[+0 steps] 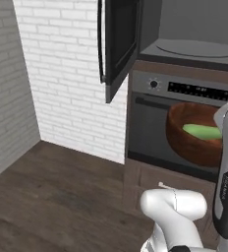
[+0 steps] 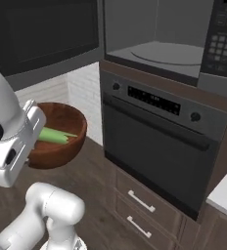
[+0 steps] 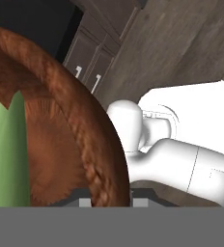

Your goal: Pick the corn from the sink and place it in the bowl. Then pick the bowl and place it in the microwave. Then close the microwave door and press the start button.

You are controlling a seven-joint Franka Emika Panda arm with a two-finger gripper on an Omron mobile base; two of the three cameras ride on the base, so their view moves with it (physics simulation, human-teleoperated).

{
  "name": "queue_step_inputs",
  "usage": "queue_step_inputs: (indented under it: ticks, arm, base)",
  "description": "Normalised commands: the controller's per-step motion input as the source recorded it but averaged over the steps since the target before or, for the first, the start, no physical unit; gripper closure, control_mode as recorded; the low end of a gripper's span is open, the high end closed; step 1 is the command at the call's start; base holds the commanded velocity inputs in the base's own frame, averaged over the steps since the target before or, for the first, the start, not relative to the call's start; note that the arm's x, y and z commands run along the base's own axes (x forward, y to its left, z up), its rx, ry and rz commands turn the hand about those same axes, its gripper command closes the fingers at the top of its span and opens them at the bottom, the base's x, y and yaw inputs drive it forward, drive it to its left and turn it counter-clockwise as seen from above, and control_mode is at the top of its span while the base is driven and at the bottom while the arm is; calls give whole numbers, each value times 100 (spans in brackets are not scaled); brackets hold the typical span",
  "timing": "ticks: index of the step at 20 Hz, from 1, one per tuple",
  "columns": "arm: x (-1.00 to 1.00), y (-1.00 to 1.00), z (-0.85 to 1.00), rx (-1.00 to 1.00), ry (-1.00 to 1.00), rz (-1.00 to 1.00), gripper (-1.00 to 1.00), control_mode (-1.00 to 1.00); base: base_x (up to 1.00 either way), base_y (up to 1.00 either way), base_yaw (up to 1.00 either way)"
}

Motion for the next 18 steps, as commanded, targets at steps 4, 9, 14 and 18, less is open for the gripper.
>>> queue_step_inputs:
  ticks: [4, 9, 14, 18]
  arm:
    - [0, 0, 0, 0, 0, 0, 100, 100]
    - [0, 0, 0, 0, 0, 0, 100, 100]
    - [0, 0, 0, 0, 0, 0, 100, 100]
    - [0, 0, 0, 0, 0, 0, 100, 100]
  base:
    - [14, -50, 15]
    - [35, -55, 7]
    - [44, -31, 5]
    - [34, -1, 2]
